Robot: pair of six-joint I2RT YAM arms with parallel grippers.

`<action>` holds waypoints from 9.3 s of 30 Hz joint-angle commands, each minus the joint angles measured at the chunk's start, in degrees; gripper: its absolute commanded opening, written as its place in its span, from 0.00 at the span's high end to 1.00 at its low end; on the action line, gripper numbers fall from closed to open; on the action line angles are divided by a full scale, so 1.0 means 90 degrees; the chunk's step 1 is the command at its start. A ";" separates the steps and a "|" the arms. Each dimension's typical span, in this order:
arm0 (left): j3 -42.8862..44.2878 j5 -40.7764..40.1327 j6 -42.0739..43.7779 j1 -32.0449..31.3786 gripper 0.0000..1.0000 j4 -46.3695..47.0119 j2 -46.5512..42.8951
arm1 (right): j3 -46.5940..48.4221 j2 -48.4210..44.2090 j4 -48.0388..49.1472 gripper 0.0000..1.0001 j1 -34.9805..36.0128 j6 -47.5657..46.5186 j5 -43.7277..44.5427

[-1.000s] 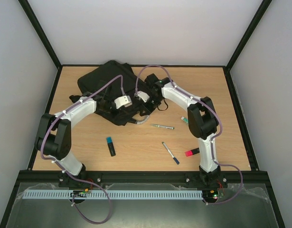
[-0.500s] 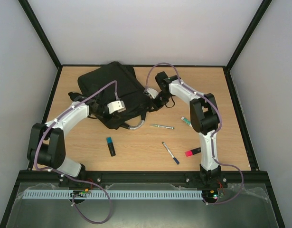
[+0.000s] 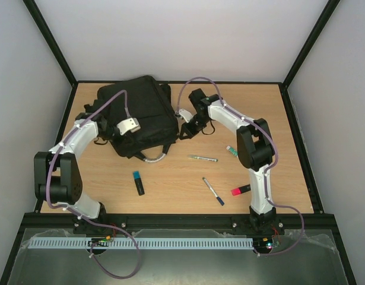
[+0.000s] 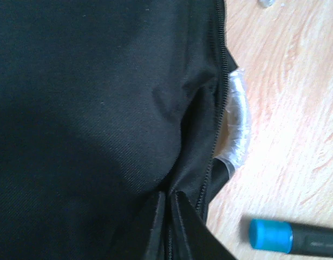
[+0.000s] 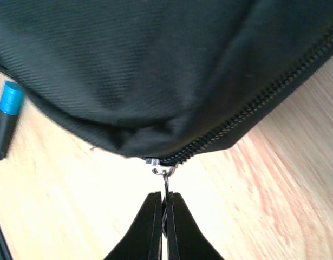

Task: Pack the student bag
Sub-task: Zip the student bag at the center of the board, then adjust the student bag at the center of the board.

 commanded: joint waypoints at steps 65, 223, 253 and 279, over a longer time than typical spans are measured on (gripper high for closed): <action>0.0941 0.0559 -0.0026 -0.0734 0.69 0.0155 0.0803 | -0.0078 -0.0503 -0.0138 0.99 0.0874 0.0305 -0.0370; 0.3086 -0.1141 -0.5642 -0.0418 0.01 0.2277 0.2575 | -0.0993 -0.2673 0.0364 0.01 0.0416 0.0168 0.3835; 0.0260 -0.2560 -0.6039 0.0320 0.01 0.0500 -0.0456 | -0.1793 -0.1679 0.0247 0.22 0.0651 -0.0567 0.2022; -0.0216 -0.1835 -0.3474 -0.0137 0.24 -0.0604 -0.0769 | -0.2603 -0.3155 -0.0058 0.23 0.0331 -0.0666 0.1677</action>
